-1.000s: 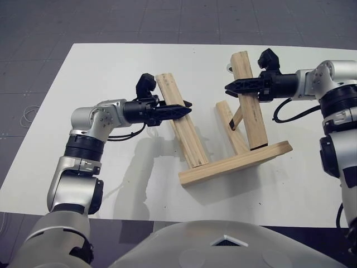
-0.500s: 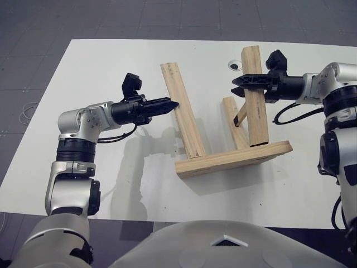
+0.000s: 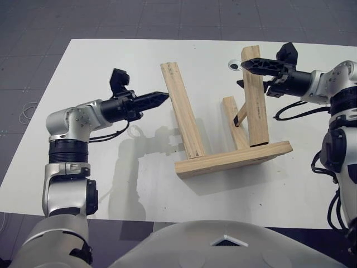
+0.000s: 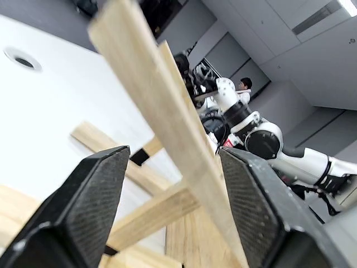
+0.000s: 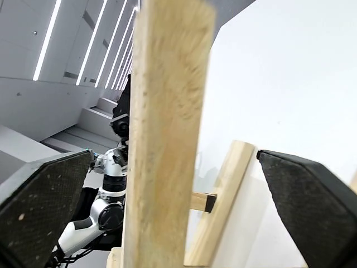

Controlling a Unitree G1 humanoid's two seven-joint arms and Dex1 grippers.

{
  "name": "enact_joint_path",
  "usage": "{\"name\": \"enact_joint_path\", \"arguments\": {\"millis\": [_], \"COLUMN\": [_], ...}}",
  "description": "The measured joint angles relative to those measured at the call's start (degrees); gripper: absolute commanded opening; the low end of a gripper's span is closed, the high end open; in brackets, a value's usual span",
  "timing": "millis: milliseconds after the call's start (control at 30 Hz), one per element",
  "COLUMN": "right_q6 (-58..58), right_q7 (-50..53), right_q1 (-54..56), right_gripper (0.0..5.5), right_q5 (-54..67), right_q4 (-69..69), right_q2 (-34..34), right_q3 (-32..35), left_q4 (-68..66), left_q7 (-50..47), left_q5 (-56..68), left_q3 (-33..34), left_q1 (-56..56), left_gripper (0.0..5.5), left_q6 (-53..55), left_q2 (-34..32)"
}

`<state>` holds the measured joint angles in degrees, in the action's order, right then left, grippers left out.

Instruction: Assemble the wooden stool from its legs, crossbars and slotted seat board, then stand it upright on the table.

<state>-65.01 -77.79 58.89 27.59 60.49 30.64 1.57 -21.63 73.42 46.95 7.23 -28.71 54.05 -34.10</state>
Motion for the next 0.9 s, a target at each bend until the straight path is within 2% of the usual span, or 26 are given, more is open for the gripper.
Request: {"name": "enact_joint_path", "arguments": {"millis": [100,233,400,567,667,767,900], "right_q6": [2.3,4.9,6.4,7.1,11.0,19.2,26.1], "right_q7": [1.5,3.1,3.2,0.4,-1.6,-5.7,-10.5], "right_q1": [0.0,0.0,0.0,-1.9,-8.2,-25.1,-38.0], "right_gripper": [5.48,5.48,5.48,5.48,5.48,5.48,5.48], "right_q5": [-0.6,-2.2,-4.5,-7.3,-9.5,-11.2,-11.8], "right_q4": [1.6,3.9,5.4,2.7,-4.8,-23.4,-37.4], "right_q2": [1.4,3.0,5.8,12.7,15.3,19.7,26.5], "right_q3": [1.8,3.2,4.0,3.0,0.1,-4.2,-5.9], "left_q4": [2.9,9.2,21.7,37.7,44.9,54.6,60.2], "left_q7": [-0.2,-0.2,-0.9,-3.0,-6.8,-8.9,-9.8], "left_q5": [1.0,1.1,2.4,3.4,1.4,-2.5,-4.8], "left_q3": [2.6,2.7,4.5,7.9,7.8,4.3,1.5], "left_q1": [1.7,8.1,17.4,30.8,37.3,47.3,53.8], "left_gripper": [2.96,2.96,2.96,2.96,2.96,2.96,2.96], "left_q6": [1.0,2.1,1.8,-1.0,-4.4,-8.5,-11.8], "left_q2": [-1.8,-3.9,-5.9,-7.0,-6.1,-5.7,-6.4]}}
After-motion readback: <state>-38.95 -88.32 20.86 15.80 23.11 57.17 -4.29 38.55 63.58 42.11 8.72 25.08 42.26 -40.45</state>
